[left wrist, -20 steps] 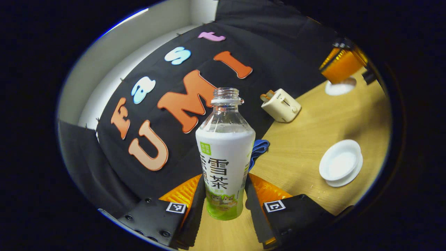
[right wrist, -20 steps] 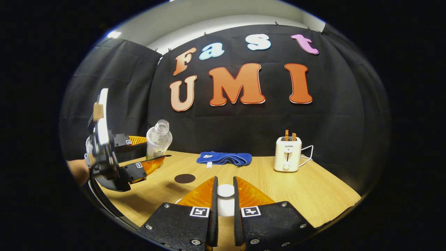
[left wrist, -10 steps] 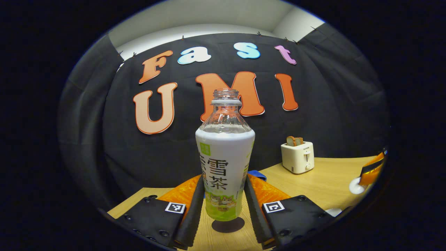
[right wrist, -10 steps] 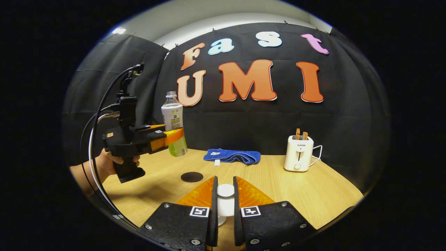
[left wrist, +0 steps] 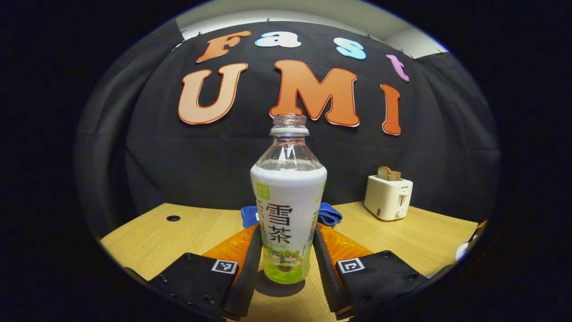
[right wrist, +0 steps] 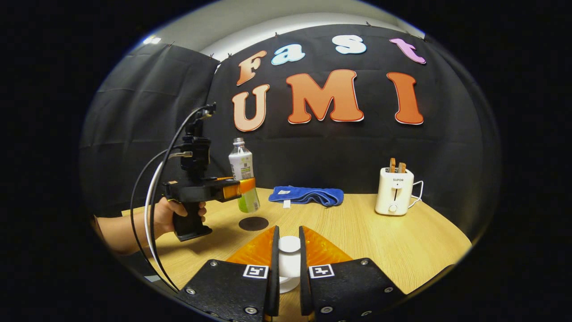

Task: Open the teacup lid with one hand, grasp the water bottle and pour water into the teacup with the other hand; after pouring, place the water bottle on the coaster and then close the teacup lid.

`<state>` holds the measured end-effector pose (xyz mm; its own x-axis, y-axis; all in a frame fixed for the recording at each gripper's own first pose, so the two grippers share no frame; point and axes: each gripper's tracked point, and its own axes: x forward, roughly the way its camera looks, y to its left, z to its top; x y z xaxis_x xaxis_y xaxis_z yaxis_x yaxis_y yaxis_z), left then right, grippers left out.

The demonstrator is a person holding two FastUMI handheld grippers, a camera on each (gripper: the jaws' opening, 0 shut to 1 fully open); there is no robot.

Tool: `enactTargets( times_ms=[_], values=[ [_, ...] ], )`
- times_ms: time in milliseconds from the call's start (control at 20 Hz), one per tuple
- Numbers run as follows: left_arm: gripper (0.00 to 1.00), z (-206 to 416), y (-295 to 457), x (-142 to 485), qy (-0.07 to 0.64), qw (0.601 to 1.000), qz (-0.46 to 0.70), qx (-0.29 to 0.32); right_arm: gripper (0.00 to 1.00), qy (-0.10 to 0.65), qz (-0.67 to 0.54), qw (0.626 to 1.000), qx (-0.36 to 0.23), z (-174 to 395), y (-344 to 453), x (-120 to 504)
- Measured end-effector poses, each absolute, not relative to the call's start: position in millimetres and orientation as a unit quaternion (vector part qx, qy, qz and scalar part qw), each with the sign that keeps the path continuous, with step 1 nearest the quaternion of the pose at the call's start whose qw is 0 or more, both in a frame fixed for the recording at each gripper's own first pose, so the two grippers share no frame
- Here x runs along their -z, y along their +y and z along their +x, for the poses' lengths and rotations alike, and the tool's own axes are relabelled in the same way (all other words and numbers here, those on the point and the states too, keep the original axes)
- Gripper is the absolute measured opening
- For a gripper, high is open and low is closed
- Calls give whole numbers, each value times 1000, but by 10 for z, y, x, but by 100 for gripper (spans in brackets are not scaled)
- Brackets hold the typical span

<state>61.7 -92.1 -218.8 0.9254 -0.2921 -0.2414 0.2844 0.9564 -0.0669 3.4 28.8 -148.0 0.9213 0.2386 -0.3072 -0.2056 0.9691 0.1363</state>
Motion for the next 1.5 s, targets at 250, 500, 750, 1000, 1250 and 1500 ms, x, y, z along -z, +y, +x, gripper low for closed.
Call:
enactTargets(
  times_ms=[250, 500, 750, 1000, 1250, 1500],
  values=[
    [64, 592, -885, 2426, 168, 976, -17, 139, 19, 183, 49, 975, -118, 64, 343, 1643],
    [66, 587, -901, 2539, 188, 972, -19, 141, 19, 199, 45, 971, -128, 85, 408, 1748],
    [71, 543, -914, 2592, 201, 968, -14, 151, 19, 209, 45, 968, -133, 94, 468, 1833],
    [99, 495, -841, 2506, 192, 972, -12, 137, 19, 210, 46, 967, -134, 94, 496, 1861],
    [99, 398, -792, 2411, 181, 974, -19, 133, 19, 215, 29, 966, -138, 66, 579, 1991],
    [99, 317, -740, 2308, 171, 977, -33, 121, 19, 220, 31, 965, -141, 60, 651, 2095]
  ],
)
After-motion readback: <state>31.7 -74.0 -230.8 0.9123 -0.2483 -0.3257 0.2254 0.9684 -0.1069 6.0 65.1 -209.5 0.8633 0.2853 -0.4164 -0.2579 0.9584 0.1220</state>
